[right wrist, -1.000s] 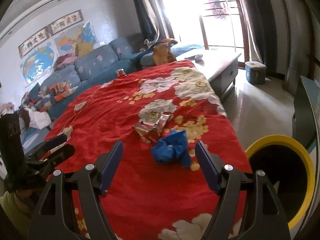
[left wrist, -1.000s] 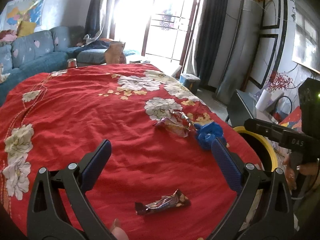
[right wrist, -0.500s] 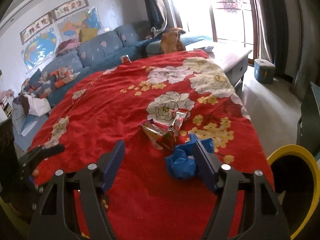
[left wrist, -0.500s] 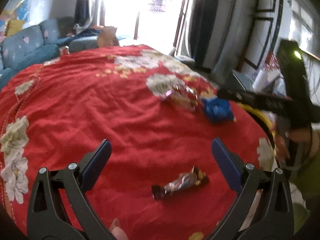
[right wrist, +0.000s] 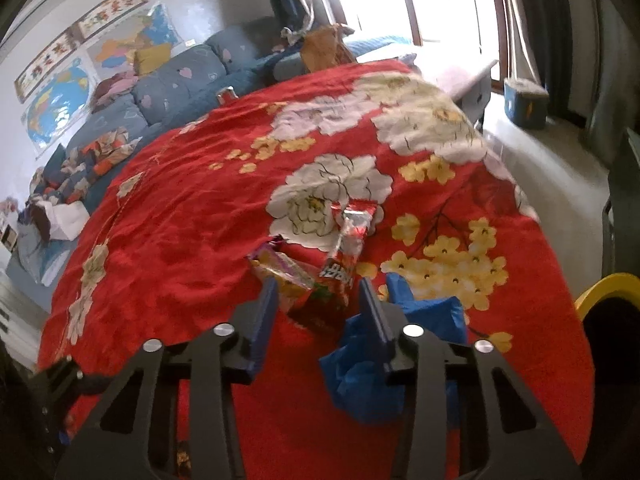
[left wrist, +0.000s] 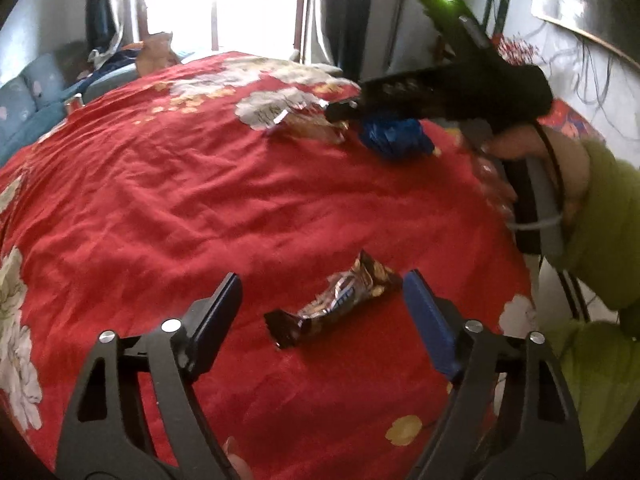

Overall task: Collect trash
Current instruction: 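Grasp the candy bar wrapper with the left tool while the right tool grasps the red snack packet, then carry the candy wrapper with the left tool while the right tool carries the red packet to the bin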

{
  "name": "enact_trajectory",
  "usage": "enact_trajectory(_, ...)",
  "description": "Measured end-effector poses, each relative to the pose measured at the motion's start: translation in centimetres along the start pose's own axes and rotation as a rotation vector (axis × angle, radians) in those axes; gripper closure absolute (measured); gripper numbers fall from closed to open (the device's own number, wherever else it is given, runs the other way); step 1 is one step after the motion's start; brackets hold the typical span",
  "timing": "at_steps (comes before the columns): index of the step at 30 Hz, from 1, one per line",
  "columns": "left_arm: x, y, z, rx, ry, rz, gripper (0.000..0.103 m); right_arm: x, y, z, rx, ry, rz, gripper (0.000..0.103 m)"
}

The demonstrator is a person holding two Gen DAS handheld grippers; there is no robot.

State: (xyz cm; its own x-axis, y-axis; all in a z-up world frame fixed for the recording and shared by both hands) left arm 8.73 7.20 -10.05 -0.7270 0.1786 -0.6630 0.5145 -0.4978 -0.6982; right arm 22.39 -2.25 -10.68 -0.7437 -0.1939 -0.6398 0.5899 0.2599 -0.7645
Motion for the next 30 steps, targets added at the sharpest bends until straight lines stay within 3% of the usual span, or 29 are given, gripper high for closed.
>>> enact_trajectory(3,0.4,0.5,0.1,-0.003,0.009,-0.026,0.040,0.2,0.8,0.3,-0.009,0.020,-0.024,0.084)
enact_trajectory(9,0.9,1.0,-0.1,-0.016,0.001,-0.039,0.061,0.5,-0.2,0.6,-0.031,0.035,0.017,0.086)
enact_trajectory(13,0.8,1.1,-0.2,-0.021,-0.010,-0.038,0.081,0.6,-1.6,0.9,-0.050,0.047,0.055,0.086)
enact_trajectory(15,0.7,1.1,-0.4,-0.011,-0.036,-0.029,0.083,0.7,-2.3,1.1,-0.057,0.052,0.069,0.087)
enact_trajectory(16,0.6,1.1,-0.5,0.000,-0.049,-0.023,0.092,0.8,-2.6,1.1,-0.059,0.053,0.074,0.087)
enact_trajectory(20,0.1,1.1,-0.5,0.034,-0.097,0.010,0.092,1.1,-4.0,1.6,-0.064,0.067,0.101,0.087)
enact_trajectory(30,-3.2,0.1,2.4,0.063,-0.084,0.131,0.092,1.5,-7.3,4.5,-0.061,0.121,0.158,0.087)
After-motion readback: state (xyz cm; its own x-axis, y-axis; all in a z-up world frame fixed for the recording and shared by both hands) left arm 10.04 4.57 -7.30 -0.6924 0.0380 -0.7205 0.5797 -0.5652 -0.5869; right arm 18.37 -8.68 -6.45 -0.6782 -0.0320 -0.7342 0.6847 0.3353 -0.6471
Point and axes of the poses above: each gripper's, at about its wrist camera, not at the fingertips, and y roughly the way its jaws point, z to its right, x to its underside, the point moved 1 cm from there along y, roughly the way its jaws point, and after that the axes turned 15 degrees about x, right-handed, at the moved point
